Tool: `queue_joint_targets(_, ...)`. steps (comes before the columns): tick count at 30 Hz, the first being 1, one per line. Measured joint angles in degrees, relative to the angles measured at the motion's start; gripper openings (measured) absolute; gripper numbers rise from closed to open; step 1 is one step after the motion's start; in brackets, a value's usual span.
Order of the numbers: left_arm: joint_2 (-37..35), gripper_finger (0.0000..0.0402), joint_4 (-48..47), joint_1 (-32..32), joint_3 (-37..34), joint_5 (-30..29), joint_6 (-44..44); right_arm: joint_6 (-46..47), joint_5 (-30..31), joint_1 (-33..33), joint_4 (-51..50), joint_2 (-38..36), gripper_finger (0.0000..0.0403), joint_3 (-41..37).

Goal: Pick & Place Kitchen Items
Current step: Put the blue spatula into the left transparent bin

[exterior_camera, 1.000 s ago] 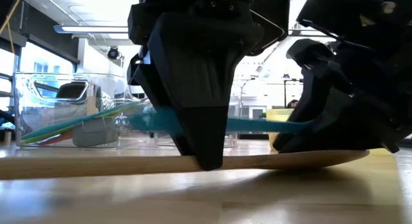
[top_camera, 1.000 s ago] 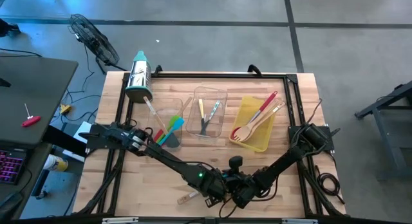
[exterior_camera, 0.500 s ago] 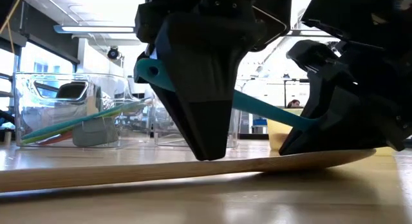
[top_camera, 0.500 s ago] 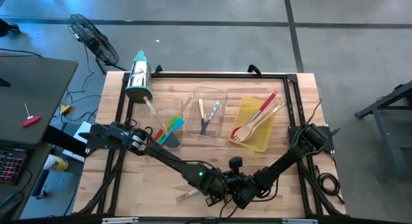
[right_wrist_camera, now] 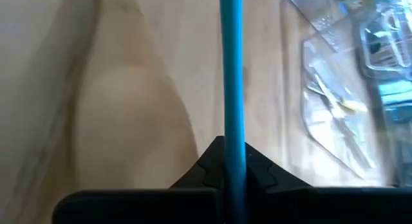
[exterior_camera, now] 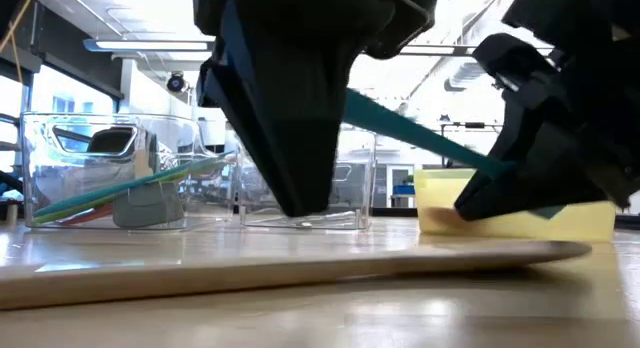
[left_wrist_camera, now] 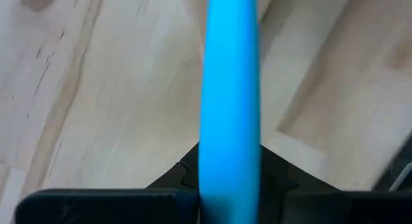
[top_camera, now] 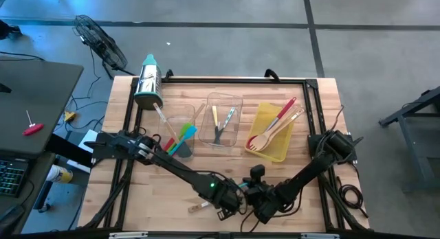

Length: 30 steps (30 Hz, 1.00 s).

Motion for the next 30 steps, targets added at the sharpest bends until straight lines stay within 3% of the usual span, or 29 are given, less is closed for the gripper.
queue_joint_targets(5,-1.83,0.0072,-5.07,-0.19,1.75,-0.66,1.37,5.89,0.03,0.16,-7.37,-1.07,0.0004,0.15)
queue_joint_targets(9,-2.89,0.0072,-16.42,-1.06,6.8,-0.29,3.02,8.9,-0.29,0.16,-11.82,-2.13,0.0004,0.17)
queue_joint_targets(13,-3.03,0.0072,-31.55,-2.41,13.57,-4.51,3.0,8.82,-0.2,-0.6,-12.6,-3.73,0.0004,0.26)
queue_joint_targets(15,-3.71,0.0072,-32.08,-2.93,14.98,-6.84,3.67,8.67,0.19,-1.33,-12.1,-5.31,0.0004,0.28)
queue_joint_targets(20,-8.11,0.0072,-32.26,-5.11,14.89,-5.49,7.4,4.92,1.58,-2.4,-11.02,-10.53,0.0004,0.33)
queue_joint_targets(30,-12.25,0.0072,-32.31,-7.77,14.89,-9.27,7.59,-12.68,3.09,-6.02,-1.29,-25.49,0.0004,0.35)
